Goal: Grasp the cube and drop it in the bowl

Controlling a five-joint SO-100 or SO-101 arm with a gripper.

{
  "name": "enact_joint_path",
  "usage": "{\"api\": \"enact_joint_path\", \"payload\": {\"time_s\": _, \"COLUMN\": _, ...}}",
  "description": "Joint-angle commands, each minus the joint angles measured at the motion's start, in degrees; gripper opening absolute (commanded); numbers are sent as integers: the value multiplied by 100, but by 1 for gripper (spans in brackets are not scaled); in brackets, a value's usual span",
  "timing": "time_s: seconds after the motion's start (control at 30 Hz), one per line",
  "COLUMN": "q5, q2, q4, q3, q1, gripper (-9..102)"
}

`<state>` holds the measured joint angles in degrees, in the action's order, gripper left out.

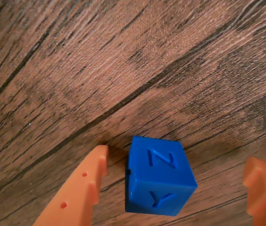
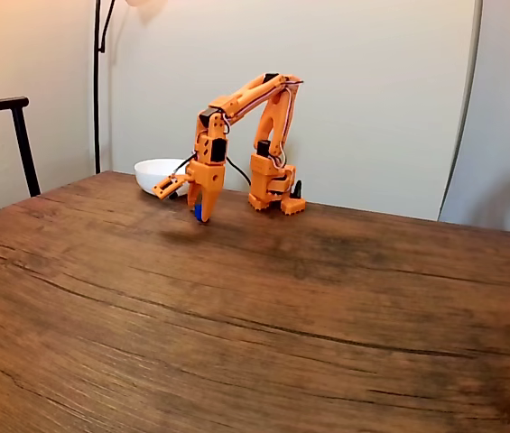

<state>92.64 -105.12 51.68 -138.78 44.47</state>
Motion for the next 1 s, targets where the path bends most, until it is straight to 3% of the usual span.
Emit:
{"api": "enact_joint_path", "payload": {"time_s": 0.0, "q5": -35, "q2": 18, "q4": -44, "q3": 88, "q1": 9, "gripper": 39}}
{"api": "enact_joint_path", "payload": {"time_s": 0.3, "q5": -53, "q2": 18, "q4": -18, "q3": 62, "q1": 35, "gripper": 16}}
{"api": "enact_joint_path", "payload": {"time_s": 0.67, "q5": -158, "q2": 18, "q4": 53, "q3": 26, "q1": 35, "gripper": 6}}
{"api": "enact_joint_path", "payload": {"time_s": 0.97, "q5": -141, "q2": -26, "q4": 53, "q3": 26, "q1": -53, "gripper": 5}}
